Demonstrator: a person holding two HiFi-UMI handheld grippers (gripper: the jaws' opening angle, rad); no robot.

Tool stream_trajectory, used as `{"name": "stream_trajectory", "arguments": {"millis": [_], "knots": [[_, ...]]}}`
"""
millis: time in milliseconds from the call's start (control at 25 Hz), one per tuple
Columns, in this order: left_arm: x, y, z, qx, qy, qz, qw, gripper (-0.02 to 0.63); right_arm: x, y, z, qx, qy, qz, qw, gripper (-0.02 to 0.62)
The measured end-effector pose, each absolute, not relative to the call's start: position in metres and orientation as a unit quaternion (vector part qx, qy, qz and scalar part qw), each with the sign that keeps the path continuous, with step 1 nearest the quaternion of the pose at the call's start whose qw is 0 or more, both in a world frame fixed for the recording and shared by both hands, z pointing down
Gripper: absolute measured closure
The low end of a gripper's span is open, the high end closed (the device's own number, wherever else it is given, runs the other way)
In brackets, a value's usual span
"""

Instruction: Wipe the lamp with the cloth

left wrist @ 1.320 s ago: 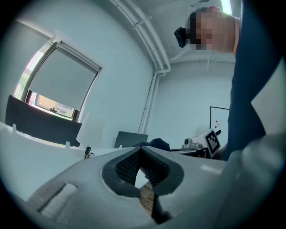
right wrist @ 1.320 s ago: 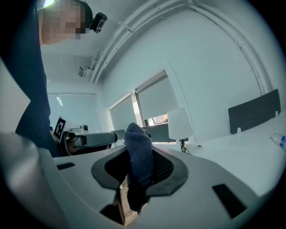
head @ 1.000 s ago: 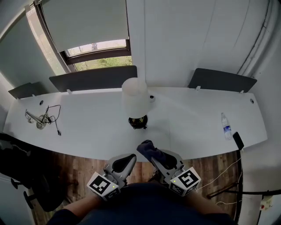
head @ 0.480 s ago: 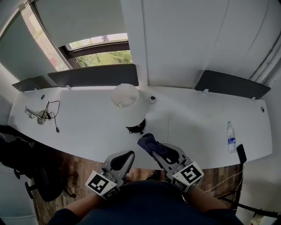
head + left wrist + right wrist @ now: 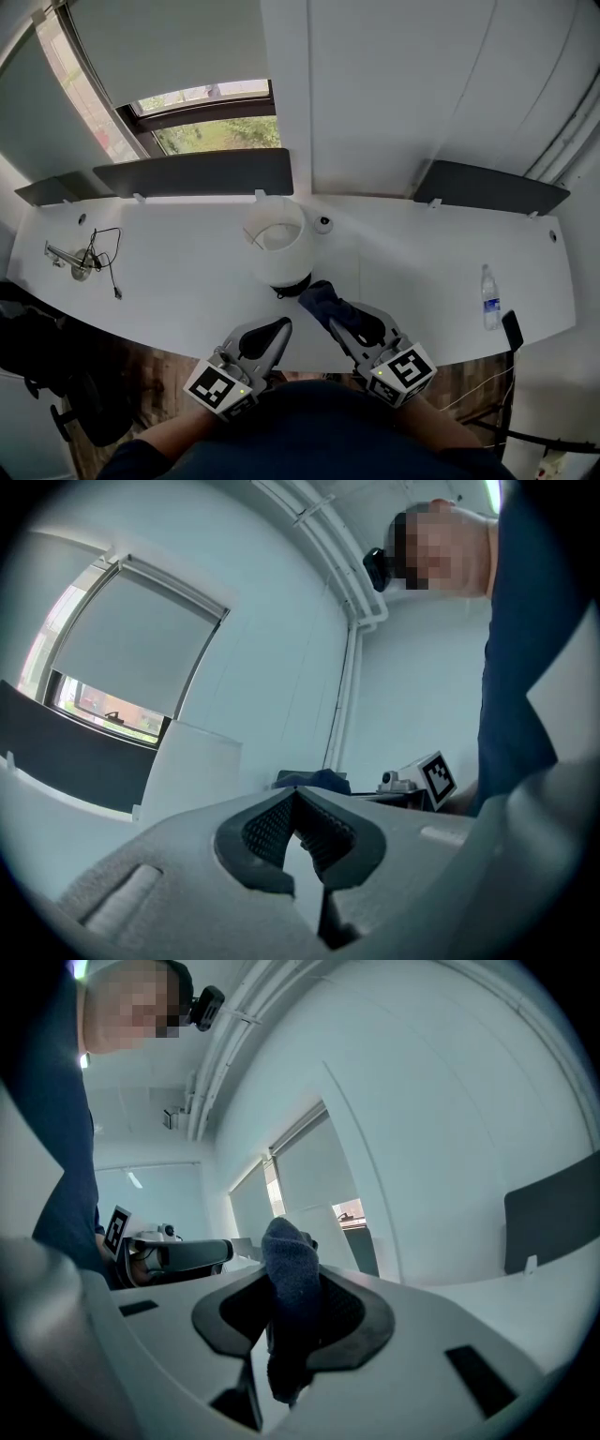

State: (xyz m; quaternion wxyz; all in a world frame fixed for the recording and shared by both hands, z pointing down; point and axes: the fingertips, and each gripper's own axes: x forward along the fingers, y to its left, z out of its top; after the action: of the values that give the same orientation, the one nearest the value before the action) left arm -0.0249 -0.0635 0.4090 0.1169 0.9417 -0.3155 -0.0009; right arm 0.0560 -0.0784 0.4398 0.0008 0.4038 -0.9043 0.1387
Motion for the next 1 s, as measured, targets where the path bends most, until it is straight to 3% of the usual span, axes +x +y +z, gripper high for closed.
{"name": "stream_trajectory", "arguments": {"millis": [680,1000], "knots": [[-0.059,-0.1,0.403,0.95,-0.292,-0.004,0.108,0.6,0.047,-0.145,0.396,0.454,-0.886,0.09,-0.027,0.482],[-0.067,-0.106,0.408,0.946,-0.304,0.002,0.112,0.6,0.045,-0.167,0.423,0.458,-0.883,0.105,0.009,0.482]]}}
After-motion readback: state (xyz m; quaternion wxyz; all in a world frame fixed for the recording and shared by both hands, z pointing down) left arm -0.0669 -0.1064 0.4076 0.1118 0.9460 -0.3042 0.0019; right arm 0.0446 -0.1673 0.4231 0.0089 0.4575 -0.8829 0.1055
